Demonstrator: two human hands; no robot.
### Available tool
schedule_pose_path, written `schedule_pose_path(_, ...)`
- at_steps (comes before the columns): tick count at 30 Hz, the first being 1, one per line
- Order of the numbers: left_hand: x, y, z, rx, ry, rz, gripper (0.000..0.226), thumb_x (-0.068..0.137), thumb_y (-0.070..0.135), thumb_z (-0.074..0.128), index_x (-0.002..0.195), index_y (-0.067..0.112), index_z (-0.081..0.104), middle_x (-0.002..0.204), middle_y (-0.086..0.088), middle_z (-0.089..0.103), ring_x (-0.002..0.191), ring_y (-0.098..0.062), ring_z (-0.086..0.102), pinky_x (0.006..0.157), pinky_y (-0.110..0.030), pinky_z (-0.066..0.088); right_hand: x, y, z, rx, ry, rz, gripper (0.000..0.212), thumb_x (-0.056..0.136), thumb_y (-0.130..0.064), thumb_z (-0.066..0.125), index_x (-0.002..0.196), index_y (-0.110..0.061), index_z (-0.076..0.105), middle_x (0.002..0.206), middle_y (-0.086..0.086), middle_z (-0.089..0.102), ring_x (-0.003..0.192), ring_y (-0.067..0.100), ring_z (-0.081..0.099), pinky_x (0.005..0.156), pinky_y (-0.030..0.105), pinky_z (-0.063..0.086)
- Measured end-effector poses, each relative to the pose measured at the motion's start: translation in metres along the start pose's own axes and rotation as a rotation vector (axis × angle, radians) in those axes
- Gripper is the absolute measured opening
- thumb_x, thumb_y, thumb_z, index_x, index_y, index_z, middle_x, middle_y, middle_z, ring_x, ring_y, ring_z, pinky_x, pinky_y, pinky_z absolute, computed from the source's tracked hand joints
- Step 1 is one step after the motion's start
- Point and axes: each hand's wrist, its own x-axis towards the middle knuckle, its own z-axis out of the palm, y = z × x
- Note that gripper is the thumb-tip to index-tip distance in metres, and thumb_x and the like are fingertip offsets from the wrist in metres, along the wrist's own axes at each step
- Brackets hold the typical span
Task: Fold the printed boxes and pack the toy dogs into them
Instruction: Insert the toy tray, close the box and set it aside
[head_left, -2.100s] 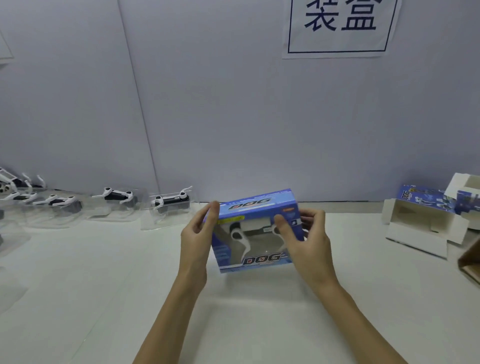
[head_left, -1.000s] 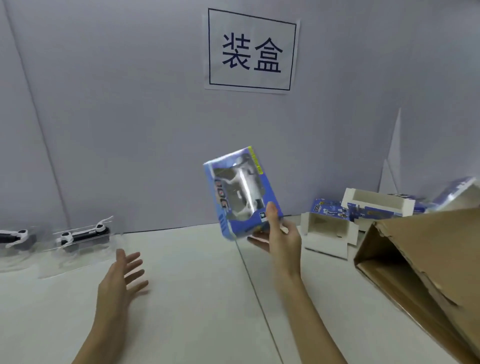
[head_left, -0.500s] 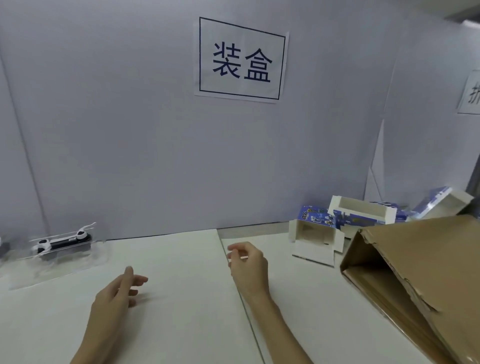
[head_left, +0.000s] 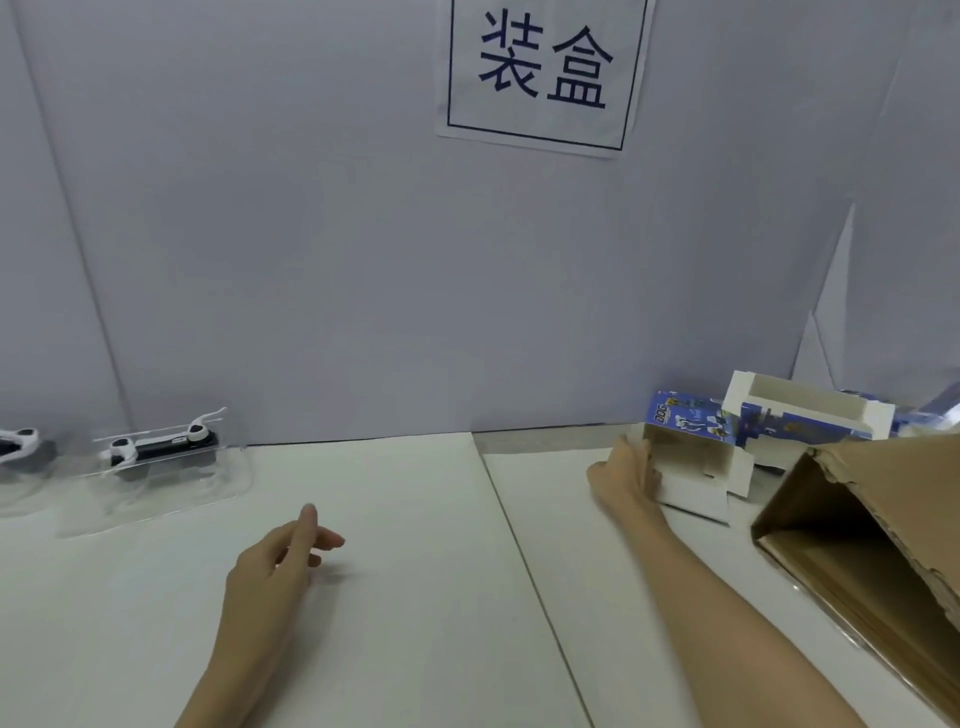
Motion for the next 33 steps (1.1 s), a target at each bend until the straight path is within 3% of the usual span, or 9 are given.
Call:
schedule_pose_path(7,-0.006,0.006,-0.001,-0.015,0.003,0.000,0.042,0.105,0.044,0.053,0.083,0.021,0.080,0.089,0.013,0.076,0.089,-0.019,0.067,0.086,-0.044,0.050,-0.075,-0.043,0.017,0.044,0.101,-0.248,0.042,0.103,-0.021,0.052,0.144,-0.014,0.055,0.145,0.013,0.047,0.117,0.038,0.056,0.102,0.041,0.041)
schedule_pose_path(10,-0.008,0.007,-0.001,0.013,0.009,0.032,0.020,0.103,0.024,0.061,0.093,0.030,0.078,0.106,0.007,0.074,0.096,-0.020,0.066,0.088,-0.042,0.053,-0.122,-0.067,0.009,0.106,0.231,-0.472,0.022,0.099,-0.020,0.063,0.119,-0.017,0.069,0.114,0.007,0.063,0.104,0.031,0.062,0.095,0.043,0.043)
schedule_pose_path(14,-0.013,0.008,0.003,0.197,-0.016,0.258,0.062,0.089,0.006,0.076,0.127,0.051,0.056,0.131,0.003,0.051,0.114,-0.023,0.057,0.079,-0.025,0.050,-0.171,-0.084,-0.006,0.309,0.437,-0.697,0.023,0.079,0.002,0.073,0.093,-0.015,0.066,0.085,0.000,0.065,0.074,0.023,0.061,0.075,0.038,0.049)
schedule_pose_path(19,-0.017,0.012,0.008,0.772,0.018,0.666,0.121,0.057,0.046,0.100,0.157,0.042,0.033,0.168,-0.010,0.027,0.153,-0.038,0.028,0.107,-0.058,0.037,-0.201,-0.083,-0.015,0.457,0.345,-0.997,0.032,0.086,-0.011,0.063,0.112,-0.021,0.047,0.097,0.001,0.069,0.084,0.015,0.053,0.069,0.024,0.051)
schedule_pose_path(22,-0.014,0.024,0.010,0.927,0.067,0.843,0.093,0.074,0.062,0.076,0.155,0.038,0.037,0.166,-0.012,0.035,0.152,-0.035,0.033,0.112,-0.064,0.025,-0.211,-0.083,-0.017,0.524,0.211,-1.121,0.050,0.085,-0.010,0.068,0.128,-0.025,0.045,0.107,-0.004,0.066,0.093,0.016,0.061,0.073,0.029,0.059)
schedule_pose_path(25,-0.014,0.029,0.008,0.875,0.204,0.950,0.074,0.081,0.038,0.070,0.150,0.037,0.043,0.158,-0.007,0.049,0.144,-0.025,0.046,0.111,-0.062,0.027,-0.215,-0.088,-0.029,0.650,0.217,-1.156,0.049,0.091,-0.013,0.065,0.136,-0.022,0.049,0.125,-0.016,0.056,0.108,0.017,0.064,0.087,0.027,0.058)
schedule_pose_path(28,-0.018,0.040,0.000,0.657,0.268,0.943,0.062,0.093,0.030,0.075,0.148,0.034,0.047,0.146,-0.010,0.054,0.131,-0.030,0.052,0.107,-0.055,0.039,-0.208,-0.087,-0.046,0.803,0.375,-1.037,0.032,0.102,-0.024,0.051,0.134,-0.017,0.055,0.135,-0.015,0.054,0.124,0.013,0.055,0.106,0.027,0.044)
schedule_pose_path(31,-0.023,0.055,-0.007,0.325,0.199,0.765,0.083,0.084,0.028,0.079,0.155,0.040,0.038,0.142,-0.002,0.048,0.128,-0.018,0.048,0.099,-0.022,0.045,-0.199,-0.082,-0.062,0.989,0.347,-0.806,0.043,0.107,-0.043,0.043,0.145,-0.023,0.044,0.145,-0.010,0.053,0.134,0.017,0.053,0.109,0.027,0.042)
schedule_pose_path(33,-0.026,0.060,-0.007,0.135,0.134,0.656,0.086,0.085,0.028,0.079,0.157,0.045,0.034,0.140,0.009,0.051,0.126,-0.012,0.052,0.094,-0.012,0.048,-0.197,-0.079,-0.067,1.058,0.212,-0.744,0.049,0.106,-0.054,0.041,0.148,-0.031,0.039,0.148,-0.013,0.053,0.135,0.015,0.053,0.109,0.027,0.044)
